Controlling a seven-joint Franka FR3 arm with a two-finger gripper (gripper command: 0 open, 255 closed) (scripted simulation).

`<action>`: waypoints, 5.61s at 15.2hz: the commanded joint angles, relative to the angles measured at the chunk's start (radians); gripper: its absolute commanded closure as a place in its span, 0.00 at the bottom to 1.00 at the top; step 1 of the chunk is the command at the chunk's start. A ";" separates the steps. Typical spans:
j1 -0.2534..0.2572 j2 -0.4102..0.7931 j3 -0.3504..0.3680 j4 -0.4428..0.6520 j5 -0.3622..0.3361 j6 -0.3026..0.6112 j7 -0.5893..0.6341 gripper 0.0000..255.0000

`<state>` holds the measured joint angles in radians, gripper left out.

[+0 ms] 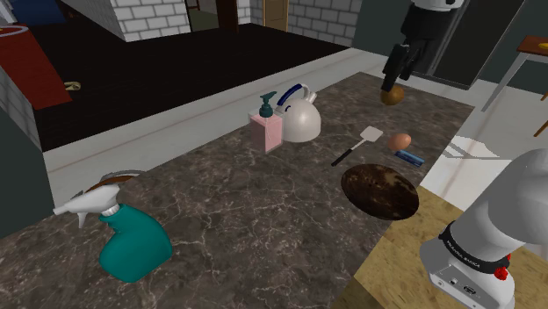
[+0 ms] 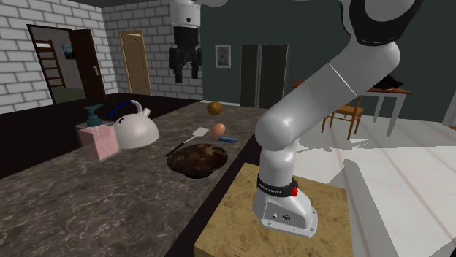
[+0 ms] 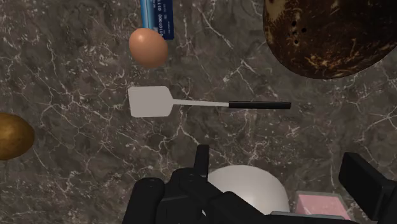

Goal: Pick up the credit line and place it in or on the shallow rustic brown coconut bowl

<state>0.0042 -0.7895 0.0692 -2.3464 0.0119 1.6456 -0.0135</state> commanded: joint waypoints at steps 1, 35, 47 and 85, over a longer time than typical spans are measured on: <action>0.000 0.000 0.000 0.000 0.000 0.000 0.000 0.00; -0.160 0.462 -0.242 -0.309 -0.291 0.129 -0.263 0.00; -0.160 0.462 -0.242 -0.309 -0.291 0.129 -0.262 1.00; 0.004 0.192 0.042 -0.165 0.042 -0.313 -0.015 1.00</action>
<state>-0.0038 -0.6053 0.0909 -2.5221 0.0265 1.3355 -0.0543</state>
